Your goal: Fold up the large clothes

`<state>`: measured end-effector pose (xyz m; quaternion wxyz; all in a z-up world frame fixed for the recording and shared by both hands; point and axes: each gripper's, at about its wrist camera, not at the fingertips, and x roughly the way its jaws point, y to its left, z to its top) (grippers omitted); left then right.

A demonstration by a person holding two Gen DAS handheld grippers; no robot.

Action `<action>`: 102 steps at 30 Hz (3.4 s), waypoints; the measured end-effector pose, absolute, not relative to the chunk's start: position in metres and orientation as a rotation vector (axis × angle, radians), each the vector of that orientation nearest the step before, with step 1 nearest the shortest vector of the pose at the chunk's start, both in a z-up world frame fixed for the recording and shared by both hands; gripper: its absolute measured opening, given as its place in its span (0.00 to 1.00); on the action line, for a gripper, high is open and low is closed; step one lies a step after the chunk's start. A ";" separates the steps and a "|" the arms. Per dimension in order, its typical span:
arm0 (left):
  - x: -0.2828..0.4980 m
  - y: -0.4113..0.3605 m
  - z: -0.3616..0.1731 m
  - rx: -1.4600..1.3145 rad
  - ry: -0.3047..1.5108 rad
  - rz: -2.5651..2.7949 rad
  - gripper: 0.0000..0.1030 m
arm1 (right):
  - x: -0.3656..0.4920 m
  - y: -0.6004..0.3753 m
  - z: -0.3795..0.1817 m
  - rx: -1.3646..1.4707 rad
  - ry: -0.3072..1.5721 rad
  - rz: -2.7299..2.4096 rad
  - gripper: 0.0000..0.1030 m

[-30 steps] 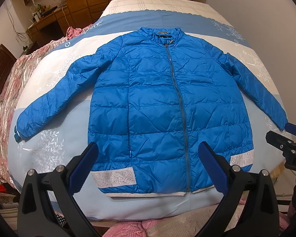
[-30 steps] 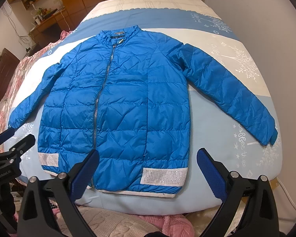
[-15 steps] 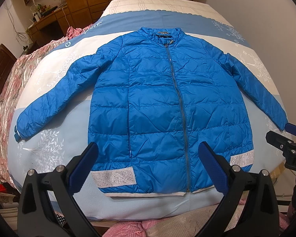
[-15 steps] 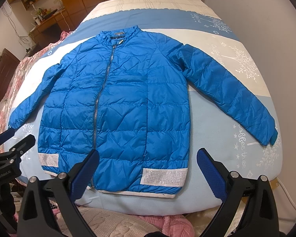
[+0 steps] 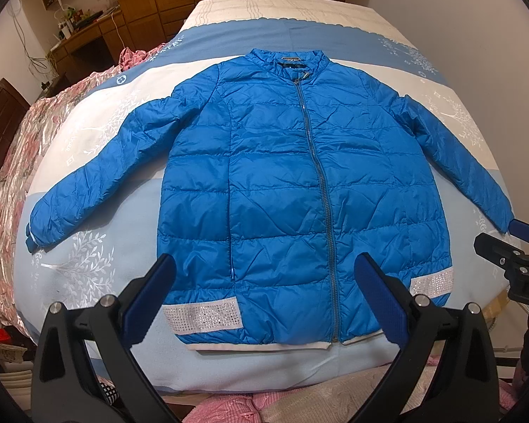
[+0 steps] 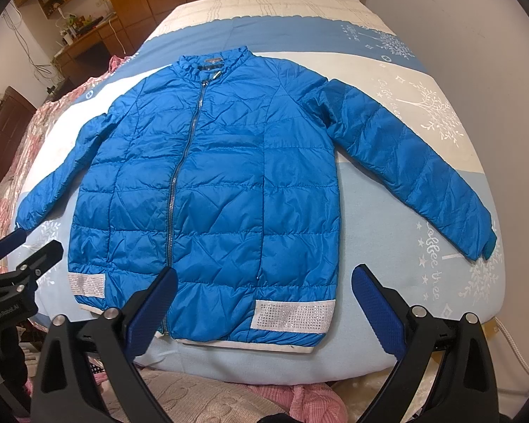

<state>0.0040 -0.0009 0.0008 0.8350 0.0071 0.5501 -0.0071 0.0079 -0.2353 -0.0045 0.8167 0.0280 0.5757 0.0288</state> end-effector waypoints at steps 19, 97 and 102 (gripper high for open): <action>0.005 -0.001 0.001 0.015 1.164 -0.015 0.97 | 0.009 -0.236 -0.004 0.061 1.227 0.061 0.96; 0.273 -0.262 -0.125 0.029 1.297 -0.342 0.53 | 0.077 -0.619 -0.085 0.789 0.953 -0.116 0.21; 0.268 -0.229 -0.108 0.015 1.255 -0.292 0.51 | 0.142 -0.552 -0.059 0.678 0.978 0.080 0.18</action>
